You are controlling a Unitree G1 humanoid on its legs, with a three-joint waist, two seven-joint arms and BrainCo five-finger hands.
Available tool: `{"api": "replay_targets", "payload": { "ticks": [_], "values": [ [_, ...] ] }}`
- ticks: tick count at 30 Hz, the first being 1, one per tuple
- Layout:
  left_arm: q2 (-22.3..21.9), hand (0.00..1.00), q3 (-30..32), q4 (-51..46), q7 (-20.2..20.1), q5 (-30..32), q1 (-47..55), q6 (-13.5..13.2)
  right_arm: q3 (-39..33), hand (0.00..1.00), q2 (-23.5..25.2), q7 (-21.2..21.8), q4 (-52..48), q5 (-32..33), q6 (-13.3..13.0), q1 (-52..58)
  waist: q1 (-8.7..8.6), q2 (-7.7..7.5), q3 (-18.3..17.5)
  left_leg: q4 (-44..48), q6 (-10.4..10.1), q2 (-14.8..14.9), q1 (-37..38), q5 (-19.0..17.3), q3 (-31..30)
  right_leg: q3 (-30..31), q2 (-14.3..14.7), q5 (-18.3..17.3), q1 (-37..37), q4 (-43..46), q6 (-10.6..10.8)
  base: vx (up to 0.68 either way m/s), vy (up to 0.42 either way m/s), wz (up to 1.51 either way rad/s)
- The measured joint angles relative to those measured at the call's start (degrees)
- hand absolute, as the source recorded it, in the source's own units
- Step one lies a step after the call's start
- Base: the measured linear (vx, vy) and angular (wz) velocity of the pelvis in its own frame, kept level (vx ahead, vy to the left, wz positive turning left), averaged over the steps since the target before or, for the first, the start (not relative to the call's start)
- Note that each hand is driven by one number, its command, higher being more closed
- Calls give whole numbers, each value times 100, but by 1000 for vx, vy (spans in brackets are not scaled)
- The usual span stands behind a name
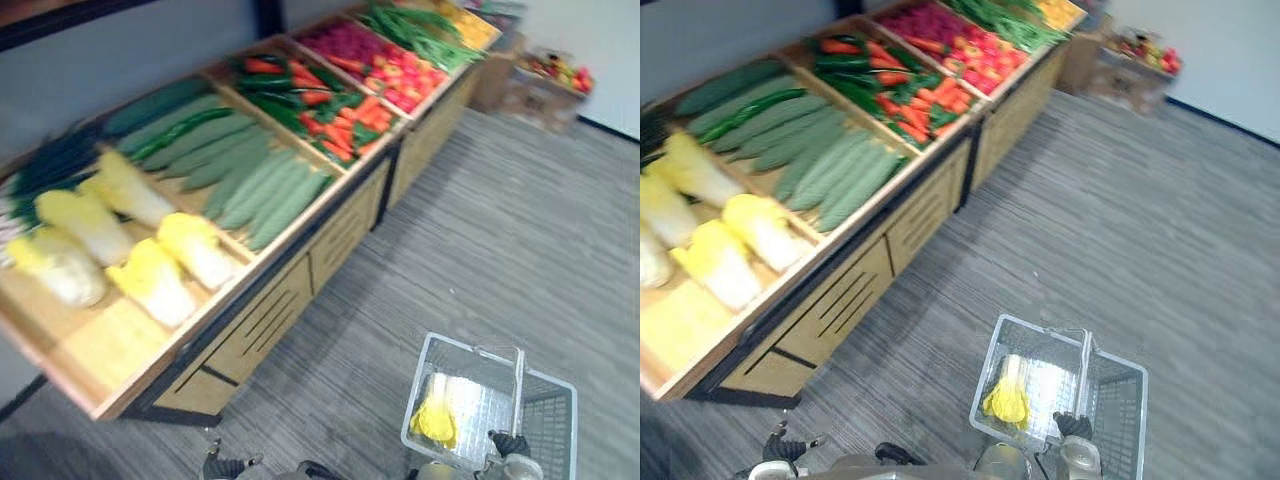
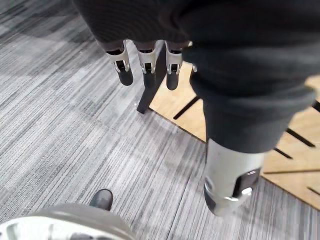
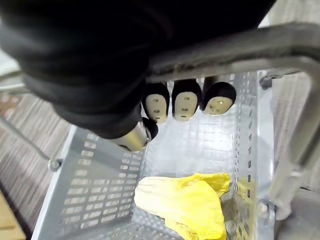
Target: Pick vegetable in the basket
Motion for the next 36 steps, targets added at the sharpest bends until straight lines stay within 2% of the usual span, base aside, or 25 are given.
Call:
{"api": "replay_targets", "payload": {
  "ticks": [1,2,3,4,5,6,7,8,9,10,11,13,14,16,17,18,21,23,26,28,30,32,33,35,36],
  "values": [
    [5,0,0,20,0,0,-5,2,20,100,2,0,23,3,-1,-2,1,-6,3,105,-21,78,-15,0,131,51,81,-43,-7,-199,22,-84,-321,-121],
    [-15,0,4,38,12,0,-30,10,52,100,-32,-8,94,17,1,5,-18,7,20,379,-93,311,-68,-40,278,206,325,-70,-3,-627,111,-53,-262,-81],
    [-70,0,-2,35,14,2,-40,12,59,100,-62,-12,139,24,6,26,-34,38,31,487,-114,459,-98,-29,295,257,458,-4,1,-773,86,-66,-319,-80],
    [-160,0,-1,33,20,5,-55,5,51,100,-82,-17,160,101,7,114,-109,158,31,704,-135,742,-86,15,278,349,730,155,121,-1087,-34,-67,-286,-60],
    [-185,0,-2,39,28,5,-47,7,50,100,-51,-37,193,215,8,201,-179,154,38,999,-140,1056,-36,23,274,483,953,243,202,-1246,-145,-69,-274,-68],
    [-186,0,2,38,33,5,-51,6,52,100,-39,-36,193,238,7,253,-175,185,34,1170,-159,1226,32,36,274,600,1062,270,210,-1271,-190,-74,-238,-96],
    [-186,0,24,38,46,6,-30,8,57,100,-37,-36,194,254,5,286,-145,206,42,1558,-171,1521,118,94,70,897,1244,278,237,-1279,-283,-52,-225,-130],
    [-182,0,91,13,51,6,7,-3,135,100,-66,-37,195,252,1,286,-123,168,73,1898,-108,1702,72,270,-596,1216,1353,323,306,-1277,-395,-17,-220,-138],
    [-165,0,141,9,58,5,14,-1,224,100,-66,-43,196,252,-4,279,-103,127,103,2033,-148,1686,-131,277,-1219,1418,1375,343,328,-1298,-427,2,-183,-137],
    [-165,0,163,12,108,-4,16,1,362,100,-137,-43,196,249,-12,238,-105,25,157,2033,-364,1164,-537,5,-2929,1729,1311,356,302,-1299,-469,10,-69,-141],
    [-202,0,82,10,181,-11,10,2,433,100,-219,-41,201,247,-26,209,-86,12,186,1820,-532,508,-755,-170,-4364,2029,1233,411,276,-1310,-463,-2,-12,-141],
    [-257,0,-75,8,247,-28,6,-12,447,100,-325,-42,206,247,-37,250,14,103,220,1318,-573,-34,-804,-240,-5334,2388,1229,480,307,-1369,-426,44,89,-114],
    [-257,0,-129,-8,247,-30,-11,-44,417,100,-320,-46,207,248,-35,272,1,154,226,972,-581,-134,-900,-230,-5592,2460,1230,486,329,-1390,-405,61,121,-68],
    [-275,0,-131,-41,246,-33,-31,-97,301,100,-306,-51,209,250,-27,326,4,188,236,436,-620,-188,-1015,-117,-5867,2532,1223,499,319,-1428,-328,76,158,-24],
    [-303,0,-131,-35,246,-34,-52,-117,189,100,-315,-58,192,251,-27,362,6,244,251,-132,-667,-226,-1012,227,-6046,2568,1225,481,305,-1427,-217,106,218,-24],
    [-357,0,-107,-31,246,-43,-51,-119,146,100,-341,-98,186,257,-23,390,39,380,247,-403,-790,-253,-962,804,-6152,2620,1227,427,293,-1378,-90,144,277,-13],
    [-277,0,-107,-47,250,-57,-102,-119,153,100,-144,-142,117,375,-40,386,64,104,234,-620,-613,-648,-936,805,-5977,2675,826,399,206,-1386,54,127,247,4],
    [-279,0,-110,-43,251,-56,-91,-116,179,100,-103,-140,32,376,-61,383,182,56,214,-731,-502,-824,-829,784,-5819,2807,662,396,186,-1389,106,105,202,-23],
    [-266,0,-211,-39,251,-57,-97,-122,231,100,-56,-128,-88,374,-83,336,187,71,187,-700,-351,-1064,-779,643,-5707,2843,429,328,199,-1377,292,92,153,-12],
    [-214,0,-285,-38,247,-57,-99,-122,235,100,-15,-115,-91,374,-85,300,191,37,198,-584,-262,-1185,-792,471,-5693,2858,297,225,192,-1294,442,106,135,-3],
    [-181,0,-363,-29,244,-55,-87,-121,213,100,-3,-116,-102,376,-84,305,215,-43,232,-315,-164,-1260,-791,139,-5681,2890,181,40,174,-960,488,98,107,-6],
    [-150,0,-553,16,238,-47,-56,-122,227,100,-31,-130,-306,383,-148,313,226,48,195,-67,-108,-1194,-710,-144,-5628,3011,248,38,-511,702,448,113,131,-18],
    [-118,0,-589,12,235,-46,-53,-122,234,100,-36,-128,-382,392,-162,312,204,29,204,-18,-112,-1201,-657,-183,-5626,3039,245,94,-716,1199,367,170,135,2],
    [-31,0,-662,-20,230,-51,-39,-115,240,100,72,-141,-550,433,-203,325,180,-33,265,128,5,-1183,-332,-422,-5678,3001,217,680,-1318,2745,99,230,102,9],
    [-40,0,-661,-41,229,-52,-23,-115,248,100,106,-139,-570,441,-213,328,178,-64,258,125,15,-1163,-270,-463,-5681,2985,235,631,-1447,3012,105,254,61,1]
  ]
}}
